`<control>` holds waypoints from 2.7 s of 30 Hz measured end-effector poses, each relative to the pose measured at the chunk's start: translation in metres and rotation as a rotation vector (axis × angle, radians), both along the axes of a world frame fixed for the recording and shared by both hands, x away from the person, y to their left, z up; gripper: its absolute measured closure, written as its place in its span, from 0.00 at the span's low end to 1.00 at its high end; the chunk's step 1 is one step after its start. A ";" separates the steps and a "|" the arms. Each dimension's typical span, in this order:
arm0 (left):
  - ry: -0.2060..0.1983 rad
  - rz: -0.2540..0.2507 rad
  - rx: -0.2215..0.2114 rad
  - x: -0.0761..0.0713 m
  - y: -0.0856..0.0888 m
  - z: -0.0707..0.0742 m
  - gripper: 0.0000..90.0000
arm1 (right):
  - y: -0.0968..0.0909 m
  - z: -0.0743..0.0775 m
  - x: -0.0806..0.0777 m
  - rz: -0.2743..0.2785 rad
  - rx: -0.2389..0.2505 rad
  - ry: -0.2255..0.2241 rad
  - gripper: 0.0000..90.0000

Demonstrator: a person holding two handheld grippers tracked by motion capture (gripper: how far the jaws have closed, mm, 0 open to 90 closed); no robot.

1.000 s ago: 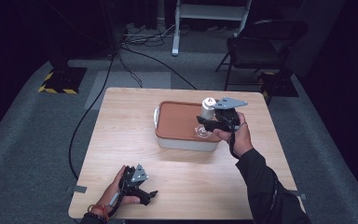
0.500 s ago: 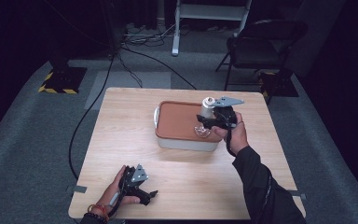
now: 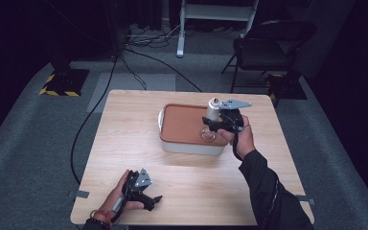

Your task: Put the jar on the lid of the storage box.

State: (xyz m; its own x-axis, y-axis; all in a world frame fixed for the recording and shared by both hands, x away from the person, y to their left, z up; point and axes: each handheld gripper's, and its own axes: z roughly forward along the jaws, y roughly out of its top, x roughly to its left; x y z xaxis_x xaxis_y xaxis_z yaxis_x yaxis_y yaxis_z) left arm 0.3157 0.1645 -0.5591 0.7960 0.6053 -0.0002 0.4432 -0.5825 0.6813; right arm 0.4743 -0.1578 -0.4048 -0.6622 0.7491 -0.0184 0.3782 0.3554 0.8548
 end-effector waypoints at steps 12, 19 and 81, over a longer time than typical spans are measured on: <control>0.000 0.000 0.000 0.000 0.000 0.000 0.00 | 0.002 -0.003 0.000 -0.008 -0.027 -0.007 0.40; 0.000 0.000 0.000 0.000 0.000 0.000 0.00 | 0.004 -0.010 0.001 -0.025 -0.047 0.006 0.26; 0.000 0.000 0.000 0.000 0.000 0.000 0.00 | -0.035 -0.011 -0.087 0.078 -0.282 -0.195 0.02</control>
State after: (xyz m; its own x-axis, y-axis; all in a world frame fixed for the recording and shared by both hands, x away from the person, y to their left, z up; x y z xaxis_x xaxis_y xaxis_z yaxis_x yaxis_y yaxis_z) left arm 0.3157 0.1645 -0.5591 0.7960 0.6053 -0.0001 0.4430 -0.5825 0.6815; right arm 0.3871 -0.1927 -0.4158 -0.6812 0.6436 -0.3489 0.1798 0.6091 0.7725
